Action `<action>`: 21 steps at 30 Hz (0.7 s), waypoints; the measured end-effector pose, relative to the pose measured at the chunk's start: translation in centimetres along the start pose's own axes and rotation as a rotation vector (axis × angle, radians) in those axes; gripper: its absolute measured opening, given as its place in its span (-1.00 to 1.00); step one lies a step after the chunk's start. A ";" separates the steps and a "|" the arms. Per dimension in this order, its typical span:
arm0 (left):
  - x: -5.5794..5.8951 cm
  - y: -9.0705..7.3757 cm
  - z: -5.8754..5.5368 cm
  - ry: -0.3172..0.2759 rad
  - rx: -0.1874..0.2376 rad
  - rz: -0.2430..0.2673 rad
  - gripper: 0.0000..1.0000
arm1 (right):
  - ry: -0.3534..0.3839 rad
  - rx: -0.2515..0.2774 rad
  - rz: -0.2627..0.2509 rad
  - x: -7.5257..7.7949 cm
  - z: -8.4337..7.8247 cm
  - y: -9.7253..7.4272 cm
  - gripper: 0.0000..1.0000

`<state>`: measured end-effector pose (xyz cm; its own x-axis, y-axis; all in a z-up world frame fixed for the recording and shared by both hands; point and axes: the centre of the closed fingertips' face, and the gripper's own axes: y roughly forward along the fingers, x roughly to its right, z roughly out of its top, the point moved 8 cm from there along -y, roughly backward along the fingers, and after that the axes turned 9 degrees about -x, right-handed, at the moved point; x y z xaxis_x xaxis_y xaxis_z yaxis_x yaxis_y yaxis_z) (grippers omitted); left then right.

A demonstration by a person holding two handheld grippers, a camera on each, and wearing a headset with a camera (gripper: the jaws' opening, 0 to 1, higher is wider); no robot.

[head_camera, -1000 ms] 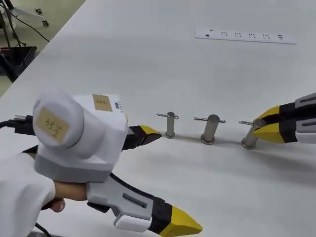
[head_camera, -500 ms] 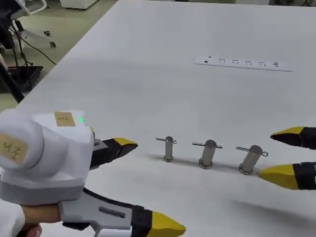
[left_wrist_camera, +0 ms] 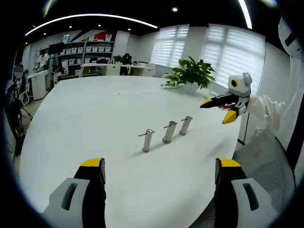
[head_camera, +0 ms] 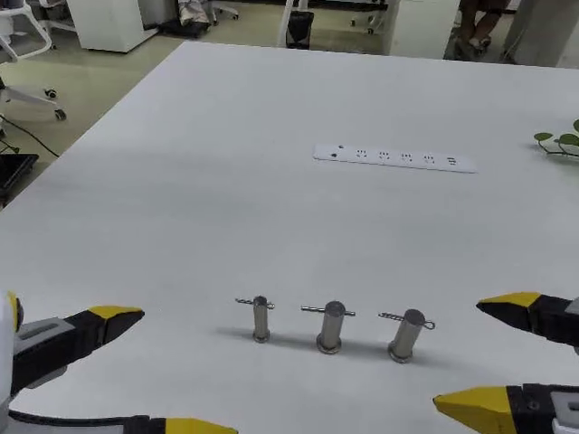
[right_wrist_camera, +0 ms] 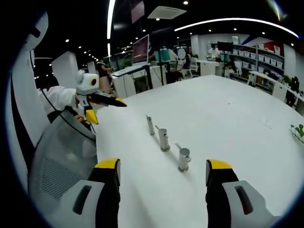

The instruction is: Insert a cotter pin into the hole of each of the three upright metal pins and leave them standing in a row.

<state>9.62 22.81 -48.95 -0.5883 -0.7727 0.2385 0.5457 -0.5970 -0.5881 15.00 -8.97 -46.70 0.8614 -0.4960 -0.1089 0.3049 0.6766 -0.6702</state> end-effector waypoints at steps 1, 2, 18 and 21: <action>0.0 -0.1 0.0 -0.004 0.001 0.005 0.91 | 0.003 0.002 -0.003 0.0 0.0 0.0 0.43; -0.1 -0.2 -0.1 -0.010 0.001 0.011 0.91 | 0.015 0.006 -0.013 -0.2 -0.1 -0.2 0.45; 0.9 -0.1 -0.5 -0.029 -0.019 -0.011 0.90 | 0.087 -0.091 0.022 -1.7 -2.6 -0.5 0.88; 1.1 0.2 -1.0 -0.020 -0.050 -0.023 0.88 | 0.095 -0.120 0.048 -1.7 -2.7 -0.1 0.94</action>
<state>8.47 22.02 -49.60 -0.5880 -0.7632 0.2678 0.5011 -0.6036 -0.6201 12.42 -9.66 -48.41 0.8300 -0.5177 -0.2078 0.2088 0.6337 -0.7449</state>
